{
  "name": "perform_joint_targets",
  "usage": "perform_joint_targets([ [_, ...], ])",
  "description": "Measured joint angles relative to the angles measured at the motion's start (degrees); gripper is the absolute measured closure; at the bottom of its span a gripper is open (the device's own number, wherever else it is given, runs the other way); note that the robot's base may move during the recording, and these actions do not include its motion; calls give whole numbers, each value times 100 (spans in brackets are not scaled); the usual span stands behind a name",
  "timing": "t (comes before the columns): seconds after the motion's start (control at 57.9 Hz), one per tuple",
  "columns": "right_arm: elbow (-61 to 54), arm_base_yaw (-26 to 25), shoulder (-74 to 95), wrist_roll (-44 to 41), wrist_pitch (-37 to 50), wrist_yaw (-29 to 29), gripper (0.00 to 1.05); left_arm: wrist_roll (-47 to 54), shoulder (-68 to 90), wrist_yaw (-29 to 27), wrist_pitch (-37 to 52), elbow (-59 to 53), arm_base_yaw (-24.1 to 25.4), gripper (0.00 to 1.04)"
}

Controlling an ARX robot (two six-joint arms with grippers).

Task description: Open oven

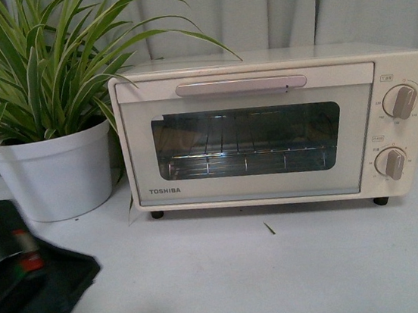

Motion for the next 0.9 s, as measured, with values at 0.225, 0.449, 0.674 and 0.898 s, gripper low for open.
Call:
perform_joint_targets([
  [0.225,0,0,0,0,0,0,9,-503,1556,39,664,717,-284,6],
  [0.449,0,0,0,0,0,0,9,-881,2514,131,925,1248,-365,6],
  [0.674,0,0,0,0,0,0,9,-1180,3084,197,1054,1657,-396,6],
  [0.898,0,0,0,0,0,0,9,-1362,3394,304,1202,1917,-339,7],
])
